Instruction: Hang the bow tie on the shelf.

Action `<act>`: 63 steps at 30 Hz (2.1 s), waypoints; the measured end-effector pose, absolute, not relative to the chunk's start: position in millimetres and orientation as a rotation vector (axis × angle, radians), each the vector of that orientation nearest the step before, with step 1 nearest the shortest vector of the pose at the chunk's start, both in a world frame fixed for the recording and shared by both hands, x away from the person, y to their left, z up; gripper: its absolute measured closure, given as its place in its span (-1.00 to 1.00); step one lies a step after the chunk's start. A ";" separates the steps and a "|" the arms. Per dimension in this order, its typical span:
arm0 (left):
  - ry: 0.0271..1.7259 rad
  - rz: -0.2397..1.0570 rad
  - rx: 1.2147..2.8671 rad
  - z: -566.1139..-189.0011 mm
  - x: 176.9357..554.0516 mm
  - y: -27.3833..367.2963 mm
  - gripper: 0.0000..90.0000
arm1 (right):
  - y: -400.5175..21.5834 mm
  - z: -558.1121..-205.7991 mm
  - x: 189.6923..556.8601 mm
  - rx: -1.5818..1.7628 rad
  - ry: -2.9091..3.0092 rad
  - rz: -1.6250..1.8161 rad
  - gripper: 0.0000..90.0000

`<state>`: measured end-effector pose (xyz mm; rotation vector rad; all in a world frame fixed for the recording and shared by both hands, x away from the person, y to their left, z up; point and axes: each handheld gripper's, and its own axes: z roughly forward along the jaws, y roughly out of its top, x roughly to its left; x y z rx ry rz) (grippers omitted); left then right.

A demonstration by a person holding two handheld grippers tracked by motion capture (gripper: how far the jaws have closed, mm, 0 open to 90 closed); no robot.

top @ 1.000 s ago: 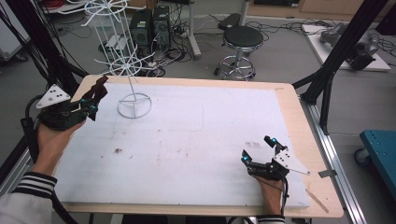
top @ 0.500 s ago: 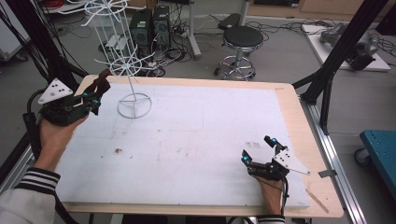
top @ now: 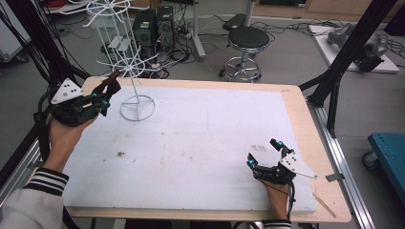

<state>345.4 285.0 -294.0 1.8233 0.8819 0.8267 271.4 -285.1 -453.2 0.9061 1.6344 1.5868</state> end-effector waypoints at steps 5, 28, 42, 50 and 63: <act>0.888 0.821 1.854 -297.7 351.6 278.3 0.71 | -284.7 -453.3 270.8 0.914 1.638 1.590 -0.98; 0.920 0.762 1.928 -327.5 361.4 267.9 0.71 | -285.1 -453.2 271.3 0.906 1.633 1.587 -0.98; 0.916 0.696 1.921 -341.2 364.8 269.2 0.71 | -285.1 -453.4 270.6 0.911 1.634 1.595 -0.99; 0.859 0.749 1.844 -350.4 364.4 274.8 -0.10 | -285.1 -453.3 270.5 0.910 1.635 1.591 -0.99; 0.716 0.526 1.748 -350.6 356.9 288.0 -0.96 | -284.9 -453.4 270.3 0.912 1.633 1.591 -0.98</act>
